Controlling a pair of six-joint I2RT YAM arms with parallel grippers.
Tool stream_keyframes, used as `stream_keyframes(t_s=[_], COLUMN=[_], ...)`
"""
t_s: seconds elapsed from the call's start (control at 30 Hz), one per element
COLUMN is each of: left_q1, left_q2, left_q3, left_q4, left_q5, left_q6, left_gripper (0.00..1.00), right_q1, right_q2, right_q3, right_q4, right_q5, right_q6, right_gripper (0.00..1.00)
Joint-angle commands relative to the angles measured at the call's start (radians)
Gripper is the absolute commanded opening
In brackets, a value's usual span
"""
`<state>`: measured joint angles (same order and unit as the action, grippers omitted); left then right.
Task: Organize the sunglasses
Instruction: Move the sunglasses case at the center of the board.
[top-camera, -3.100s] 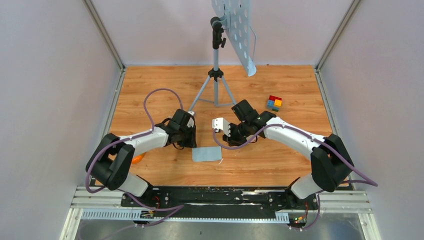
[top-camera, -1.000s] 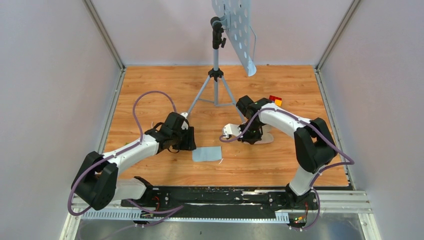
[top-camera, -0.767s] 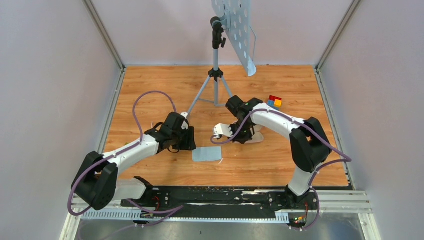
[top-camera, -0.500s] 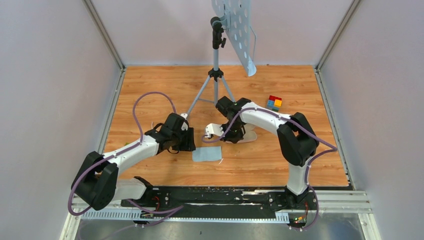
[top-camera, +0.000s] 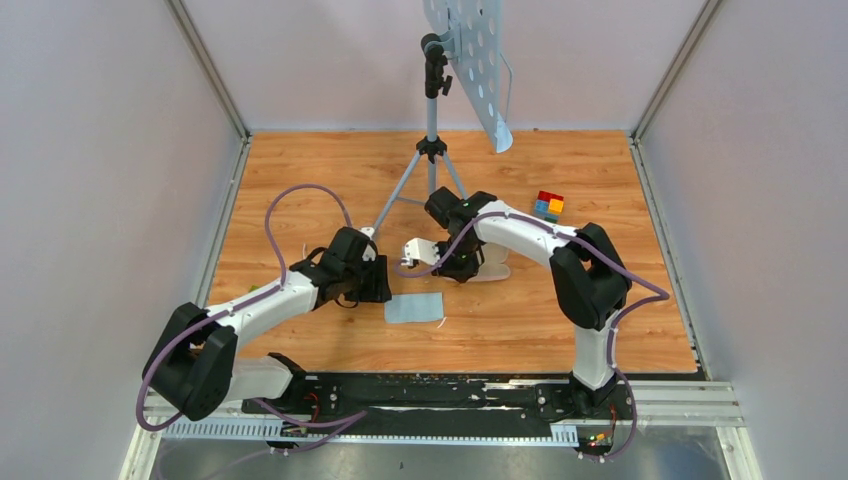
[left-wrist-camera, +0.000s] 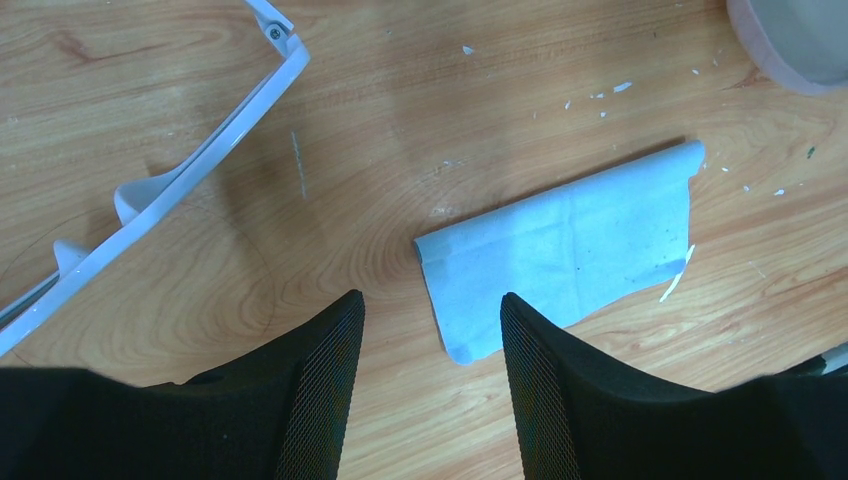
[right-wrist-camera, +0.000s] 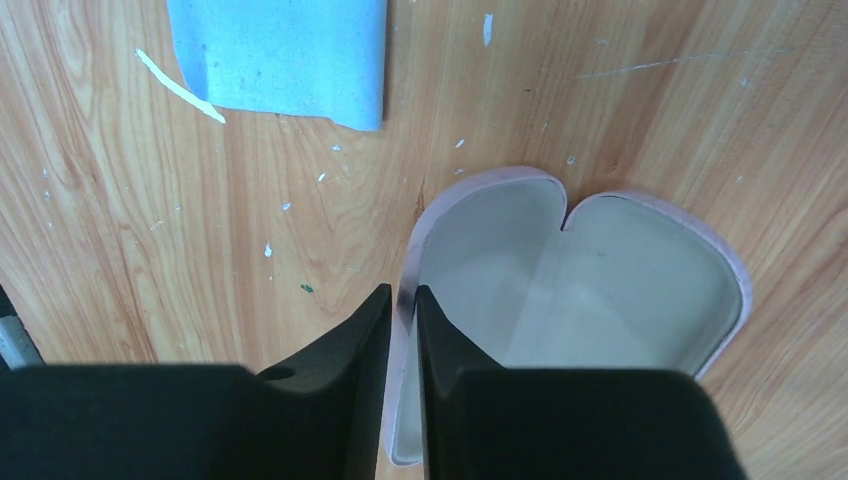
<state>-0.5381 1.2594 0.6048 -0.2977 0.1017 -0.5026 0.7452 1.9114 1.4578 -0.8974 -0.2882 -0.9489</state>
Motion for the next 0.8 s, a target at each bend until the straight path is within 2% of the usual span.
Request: stream_keyframes(t_s=[0.0, 0.5, 0.77], left_q1=[0.007, 0.006, 0.006], left_q2=[-0.003, 0.081, 0.128], left_q3=[-0.019, -0.001, 0.000], left_q4=[0.027, 0.042, 0.107], left_q5=[-0.024, -0.044, -0.016], left_q6=[-0.009, 0.016, 0.016], left_gripper=[0.57, 0.54, 0.43], right_q1=[0.013, 0.013, 0.013], right_q2=[-0.030, -0.212, -0.242], right_q3=[0.024, -0.102, -0.163], right_q4=[-0.018, 0.066, 0.096], right_q5=[-0.044, -0.084, -0.120], right_q6=[0.045, 0.148, 0.172], right_gripper=[0.20, 0.23, 0.23])
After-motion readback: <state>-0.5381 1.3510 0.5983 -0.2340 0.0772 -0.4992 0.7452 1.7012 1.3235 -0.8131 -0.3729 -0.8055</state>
